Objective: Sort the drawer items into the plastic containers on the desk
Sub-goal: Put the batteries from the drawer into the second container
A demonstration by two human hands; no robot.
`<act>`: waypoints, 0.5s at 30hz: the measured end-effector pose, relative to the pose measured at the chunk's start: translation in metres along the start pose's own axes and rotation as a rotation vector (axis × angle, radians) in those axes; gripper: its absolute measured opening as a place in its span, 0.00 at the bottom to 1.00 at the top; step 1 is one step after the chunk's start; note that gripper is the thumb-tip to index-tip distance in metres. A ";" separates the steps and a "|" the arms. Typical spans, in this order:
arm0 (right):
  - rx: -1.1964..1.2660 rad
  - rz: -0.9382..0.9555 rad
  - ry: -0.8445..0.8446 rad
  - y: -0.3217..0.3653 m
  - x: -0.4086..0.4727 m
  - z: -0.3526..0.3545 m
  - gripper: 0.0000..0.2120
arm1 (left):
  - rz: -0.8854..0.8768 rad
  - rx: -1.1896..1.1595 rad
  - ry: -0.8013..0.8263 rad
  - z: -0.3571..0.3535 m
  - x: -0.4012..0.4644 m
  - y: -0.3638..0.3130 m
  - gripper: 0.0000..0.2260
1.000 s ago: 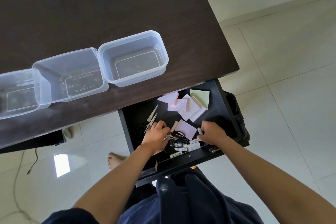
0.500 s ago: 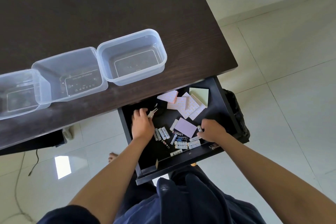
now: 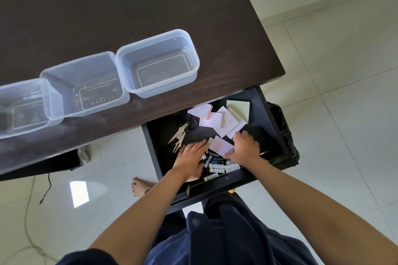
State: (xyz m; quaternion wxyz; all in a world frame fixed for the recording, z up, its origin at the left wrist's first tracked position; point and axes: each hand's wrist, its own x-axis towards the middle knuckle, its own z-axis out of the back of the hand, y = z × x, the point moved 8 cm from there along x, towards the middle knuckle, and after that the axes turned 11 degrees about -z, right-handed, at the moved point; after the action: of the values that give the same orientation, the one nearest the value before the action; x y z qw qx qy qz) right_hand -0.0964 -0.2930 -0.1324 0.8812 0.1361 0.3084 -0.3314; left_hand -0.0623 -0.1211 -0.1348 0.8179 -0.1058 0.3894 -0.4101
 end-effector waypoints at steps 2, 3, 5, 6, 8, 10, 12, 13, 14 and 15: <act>0.029 -0.010 -0.025 -0.002 -0.001 0.000 0.26 | 0.007 -0.002 -0.016 0.002 0.001 0.000 0.32; 0.049 -0.021 -0.047 -0.005 -0.001 0.001 0.25 | 0.010 -0.010 -0.026 0.003 0.000 0.000 0.31; 0.089 -0.061 -0.093 -0.009 0.000 0.004 0.24 | 0.010 -0.013 -0.044 0.004 -0.001 0.001 0.30; 0.101 -0.083 -0.107 -0.011 0.000 0.006 0.25 | 0.006 -0.008 -0.048 0.004 -0.003 0.002 0.30; 0.114 -0.117 -0.121 -0.012 0.001 0.008 0.26 | -0.007 0.015 -0.047 0.003 -0.006 0.002 0.29; 0.138 -0.145 -0.138 -0.013 0.002 0.010 0.26 | -0.029 0.035 -0.035 0.001 -0.009 0.000 0.27; 0.187 -0.172 -0.146 -0.015 0.004 0.011 0.25 | -0.051 0.021 -0.034 -0.004 -0.013 -0.002 0.26; 0.223 -0.178 -0.138 -0.016 0.005 0.011 0.25 | -0.056 0.000 -0.043 -0.006 -0.015 -0.003 0.26; 0.259 -0.179 -0.117 -0.018 0.008 0.011 0.24 | -0.046 -0.031 -0.059 -0.008 -0.018 -0.002 0.26; 0.283 -0.175 -0.084 -0.019 0.010 0.012 0.22 | -0.020 -0.069 -0.076 -0.009 -0.021 0.000 0.27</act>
State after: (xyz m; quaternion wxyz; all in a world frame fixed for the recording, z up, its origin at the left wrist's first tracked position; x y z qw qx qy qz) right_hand -0.0980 -0.3173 -0.1302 0.8332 0.2175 0.2322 -0.4522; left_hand -0.0767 -0.1043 -0.1295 0.8240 -0.1531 0.3709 -0.4001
